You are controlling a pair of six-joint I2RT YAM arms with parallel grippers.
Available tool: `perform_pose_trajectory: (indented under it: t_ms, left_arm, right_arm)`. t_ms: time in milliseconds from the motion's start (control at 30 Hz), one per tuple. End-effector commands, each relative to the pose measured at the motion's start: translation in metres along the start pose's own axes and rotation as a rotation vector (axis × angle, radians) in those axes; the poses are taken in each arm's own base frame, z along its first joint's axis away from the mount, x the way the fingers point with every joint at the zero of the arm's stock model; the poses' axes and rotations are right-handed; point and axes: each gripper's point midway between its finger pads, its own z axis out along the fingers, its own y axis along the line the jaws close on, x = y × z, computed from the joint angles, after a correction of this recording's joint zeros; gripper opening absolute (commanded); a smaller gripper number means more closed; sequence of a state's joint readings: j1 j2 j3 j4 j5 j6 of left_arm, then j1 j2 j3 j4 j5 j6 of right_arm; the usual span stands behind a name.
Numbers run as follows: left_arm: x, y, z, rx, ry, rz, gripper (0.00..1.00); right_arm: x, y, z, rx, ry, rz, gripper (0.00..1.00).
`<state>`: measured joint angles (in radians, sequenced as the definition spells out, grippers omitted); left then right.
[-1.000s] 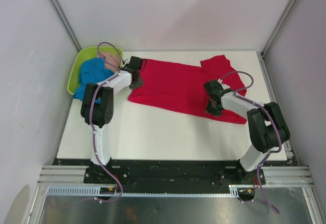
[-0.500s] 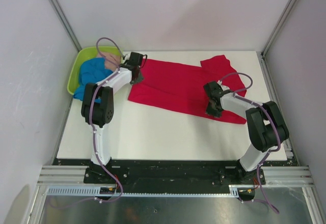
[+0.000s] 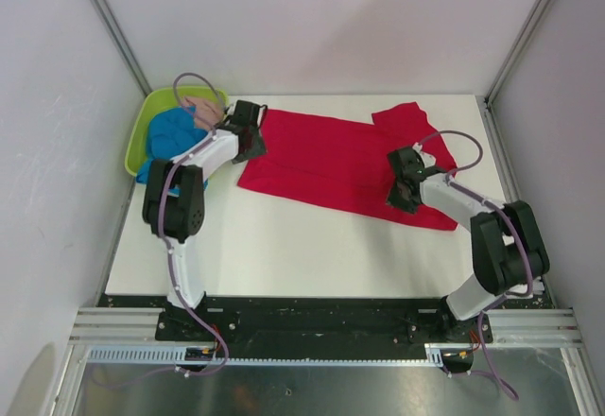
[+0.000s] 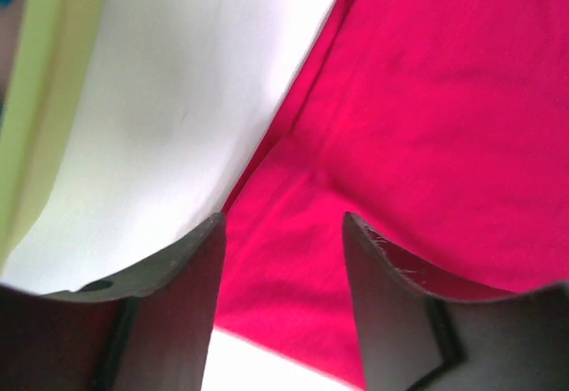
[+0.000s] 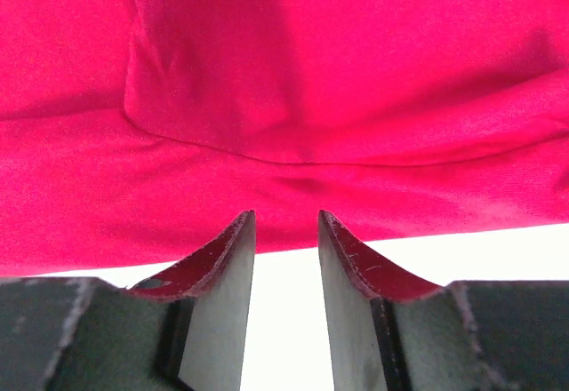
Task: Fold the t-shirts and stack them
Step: Fold the flattened tshirt in 1/3 of the way, then grap the side of the flattened tshirt furthest away from the robot with both arms
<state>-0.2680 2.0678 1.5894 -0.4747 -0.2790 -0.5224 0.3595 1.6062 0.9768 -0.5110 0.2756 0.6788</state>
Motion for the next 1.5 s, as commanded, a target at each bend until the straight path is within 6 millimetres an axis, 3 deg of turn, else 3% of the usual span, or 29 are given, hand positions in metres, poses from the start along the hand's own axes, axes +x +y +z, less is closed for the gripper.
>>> perform_pose_trajectory:
  t_ms: [0,100,267,533,667,933,1267,1467]
  left_arm:
    - [0.006,0.025,-0.044,-0.001,-0.017,-0.088,0.55]
    - [0.033,0.047,-0.047,-0.046,0.021,-0.130,0.47]
    - [0.056,0.062,-0.045,-0.081,0.062,-0.173,0.43]
    - [0.066,0.057,-0.035,-0.065,0.084,-0.230,0.45]
    - [0.068,0.053,-0.034,-0.036,0.080,-0.249,0.45]
    - [0.076,0.059,-0.026,-0.060,0.082,-0.256,0.45]
    - [0.080,0.066,-0.015,-0.094,0.067,-0.240,0.43]
    - [0.084,0.069,-0.011,-0.110,0.070,-0.236,0.26]
  right_arm:
    - [-0.021,-0.016,-0.021,0.007,-0.052,0.064,0.39]
    - [-0.028,-0.032,-0.029,0.007,-0.062,0.123,0.40]
    - [-0.032,-0.060,-0.038,0.023,-0.077,0.212,0.40]
    - [-0.016,-0.111,-0.035,0.037,-0.041,0.383,0.40]
    - [-0.009,-0.127,-0.032,0.047,-0.026,0.432,0.40]
    - [-0.003,-0.139,-0.029,0.062,-0.002,0.467,0.41]
    - [-0.004,-0.151,-0.032,0.080,-0.009,0.498,0.55]
    - [-0.001,-0.150,-0.029,0.076,0.004,0.506,0.57]
